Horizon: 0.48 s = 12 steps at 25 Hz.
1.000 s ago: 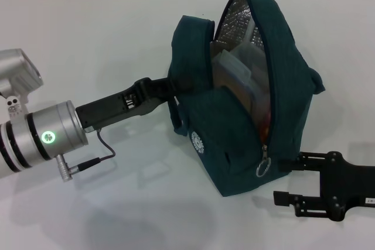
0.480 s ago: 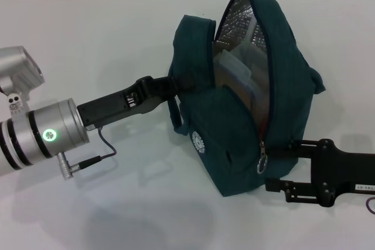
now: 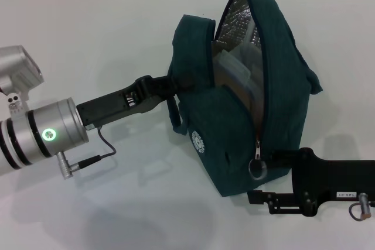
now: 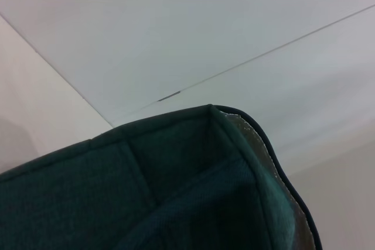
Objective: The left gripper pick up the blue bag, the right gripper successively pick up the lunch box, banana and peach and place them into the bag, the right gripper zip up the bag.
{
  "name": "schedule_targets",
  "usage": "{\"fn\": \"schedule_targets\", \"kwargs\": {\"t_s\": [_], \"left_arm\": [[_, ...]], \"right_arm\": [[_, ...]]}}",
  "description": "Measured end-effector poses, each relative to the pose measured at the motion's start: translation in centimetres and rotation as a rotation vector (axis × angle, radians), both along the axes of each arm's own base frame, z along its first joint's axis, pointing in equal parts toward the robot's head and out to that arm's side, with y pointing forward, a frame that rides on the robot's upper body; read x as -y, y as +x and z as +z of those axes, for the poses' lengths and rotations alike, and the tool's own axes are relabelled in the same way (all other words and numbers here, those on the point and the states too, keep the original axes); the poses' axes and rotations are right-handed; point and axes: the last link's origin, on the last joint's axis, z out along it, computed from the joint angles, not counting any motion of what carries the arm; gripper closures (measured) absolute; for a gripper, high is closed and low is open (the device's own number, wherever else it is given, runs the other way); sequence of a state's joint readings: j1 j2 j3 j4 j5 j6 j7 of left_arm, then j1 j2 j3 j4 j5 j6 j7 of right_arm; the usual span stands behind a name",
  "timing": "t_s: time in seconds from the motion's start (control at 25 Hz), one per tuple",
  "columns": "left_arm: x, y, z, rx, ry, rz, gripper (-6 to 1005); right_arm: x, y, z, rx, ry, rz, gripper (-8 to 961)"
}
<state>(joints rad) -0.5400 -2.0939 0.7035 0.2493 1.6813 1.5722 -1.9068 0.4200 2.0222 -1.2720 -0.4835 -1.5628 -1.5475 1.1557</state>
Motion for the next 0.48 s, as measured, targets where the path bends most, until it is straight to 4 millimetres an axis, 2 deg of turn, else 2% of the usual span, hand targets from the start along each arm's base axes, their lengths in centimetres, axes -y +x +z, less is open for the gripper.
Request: {"fn": "schedule_targets", "kwargs": {"t_s": [0.48], "left_arm": [[0.13, -0.16, 0.01, -0.001, 0.0, 0.004, 962]], "right_arm": [[-0.18, 0.19, 0.45, -0.018, 0.036, -0.016, 295]]}}
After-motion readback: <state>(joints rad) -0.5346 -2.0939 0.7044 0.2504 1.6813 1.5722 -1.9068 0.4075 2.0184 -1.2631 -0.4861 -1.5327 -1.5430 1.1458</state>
